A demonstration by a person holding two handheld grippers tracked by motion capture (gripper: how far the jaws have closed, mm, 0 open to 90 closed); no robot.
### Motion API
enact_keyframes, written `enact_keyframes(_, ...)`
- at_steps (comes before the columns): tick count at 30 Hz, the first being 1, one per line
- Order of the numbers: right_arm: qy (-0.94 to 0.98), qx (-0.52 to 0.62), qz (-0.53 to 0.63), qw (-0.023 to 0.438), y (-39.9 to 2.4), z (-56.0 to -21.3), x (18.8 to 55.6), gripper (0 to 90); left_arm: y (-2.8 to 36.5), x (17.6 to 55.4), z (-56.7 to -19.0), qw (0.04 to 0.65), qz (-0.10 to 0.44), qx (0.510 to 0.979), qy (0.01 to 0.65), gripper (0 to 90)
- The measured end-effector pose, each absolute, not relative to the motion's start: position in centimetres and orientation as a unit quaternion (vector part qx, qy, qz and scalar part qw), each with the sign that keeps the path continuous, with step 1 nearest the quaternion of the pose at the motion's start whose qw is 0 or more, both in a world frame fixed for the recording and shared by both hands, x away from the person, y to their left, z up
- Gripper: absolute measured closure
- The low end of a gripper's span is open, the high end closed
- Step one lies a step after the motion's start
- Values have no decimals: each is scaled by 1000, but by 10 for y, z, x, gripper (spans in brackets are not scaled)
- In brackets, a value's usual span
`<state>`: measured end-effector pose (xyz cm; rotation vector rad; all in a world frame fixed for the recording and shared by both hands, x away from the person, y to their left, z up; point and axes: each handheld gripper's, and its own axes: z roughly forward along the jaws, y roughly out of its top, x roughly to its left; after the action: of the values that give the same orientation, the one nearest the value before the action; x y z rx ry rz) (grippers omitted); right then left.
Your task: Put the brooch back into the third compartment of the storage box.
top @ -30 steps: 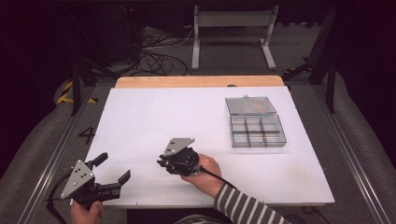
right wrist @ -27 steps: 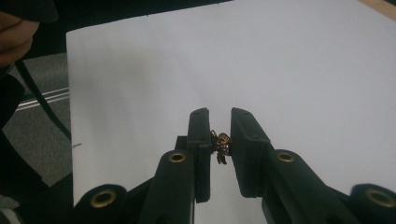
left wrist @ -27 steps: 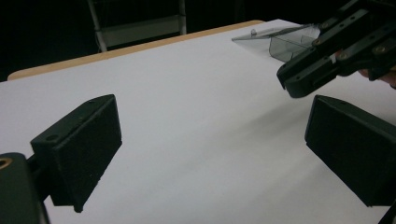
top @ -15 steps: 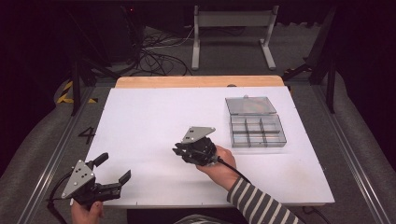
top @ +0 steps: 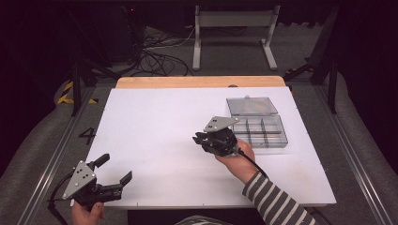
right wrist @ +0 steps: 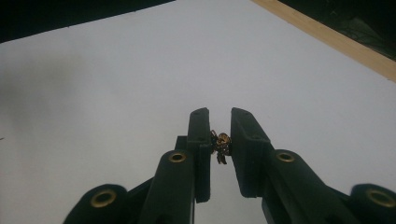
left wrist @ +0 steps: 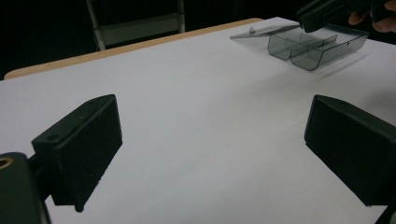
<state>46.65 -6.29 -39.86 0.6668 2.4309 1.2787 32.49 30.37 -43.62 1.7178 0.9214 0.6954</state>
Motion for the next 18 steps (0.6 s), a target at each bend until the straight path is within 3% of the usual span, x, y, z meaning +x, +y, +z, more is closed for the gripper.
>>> enact_keyframes(18,833,292,430,190,-116,-392,491,792,303,325,-436,508,288,716,381,48)
